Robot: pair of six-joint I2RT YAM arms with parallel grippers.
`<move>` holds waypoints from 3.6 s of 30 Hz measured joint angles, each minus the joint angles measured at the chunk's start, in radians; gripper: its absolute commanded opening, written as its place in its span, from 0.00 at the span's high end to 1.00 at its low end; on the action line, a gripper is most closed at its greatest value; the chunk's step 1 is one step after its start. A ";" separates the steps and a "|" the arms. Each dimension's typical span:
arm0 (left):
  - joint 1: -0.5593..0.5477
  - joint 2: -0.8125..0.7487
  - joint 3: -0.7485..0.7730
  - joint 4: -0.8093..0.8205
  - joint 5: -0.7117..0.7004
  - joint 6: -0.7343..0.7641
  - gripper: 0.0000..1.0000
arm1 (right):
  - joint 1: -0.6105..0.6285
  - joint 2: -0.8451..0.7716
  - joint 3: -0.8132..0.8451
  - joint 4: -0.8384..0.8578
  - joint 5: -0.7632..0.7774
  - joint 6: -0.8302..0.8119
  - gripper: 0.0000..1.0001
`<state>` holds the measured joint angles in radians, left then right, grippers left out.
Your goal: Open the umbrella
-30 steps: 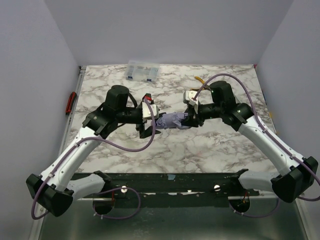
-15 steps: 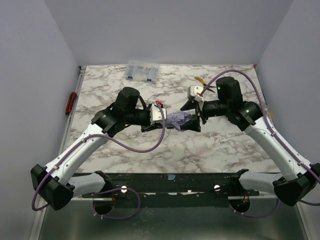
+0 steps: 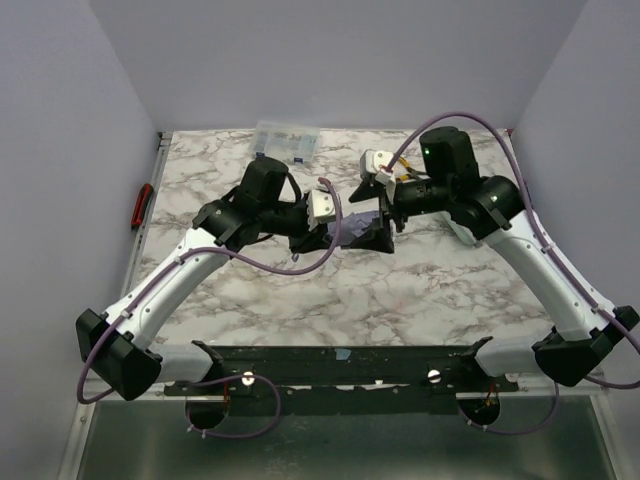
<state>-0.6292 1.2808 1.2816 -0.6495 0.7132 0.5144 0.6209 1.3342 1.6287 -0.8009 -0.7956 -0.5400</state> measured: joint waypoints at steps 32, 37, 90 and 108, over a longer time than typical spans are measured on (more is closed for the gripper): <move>0.175 -0.209 -0.126 -0.101 0.080 0.084 0.16 | -0.018 -0.141 -0.314 0.002 0.064 -0.054 0.99; 0.163 -0.183 -0.192 -0.082 0.059 0.089 0.55 | -0.018 -0.141 -0.313 0.016 0.053 -0.027 0.99; -0.119 -0.159 -0.264 0.047 -0.479 0.355 0.62 | -0.019 -0.038 -0.360 -0.004 0.129 0.197 0.99; 0.043 -0.196 -0.440 0.075 -0.568 0.415 0.83 | -0.074 -0.033 -0.332 -0.096 0.142 0.085 0.99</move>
<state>-0.5861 1.0847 0.8417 -0.5747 0.1455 0.9295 0.5472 1.3014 1.2972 -0.8970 -0.6540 -0.4549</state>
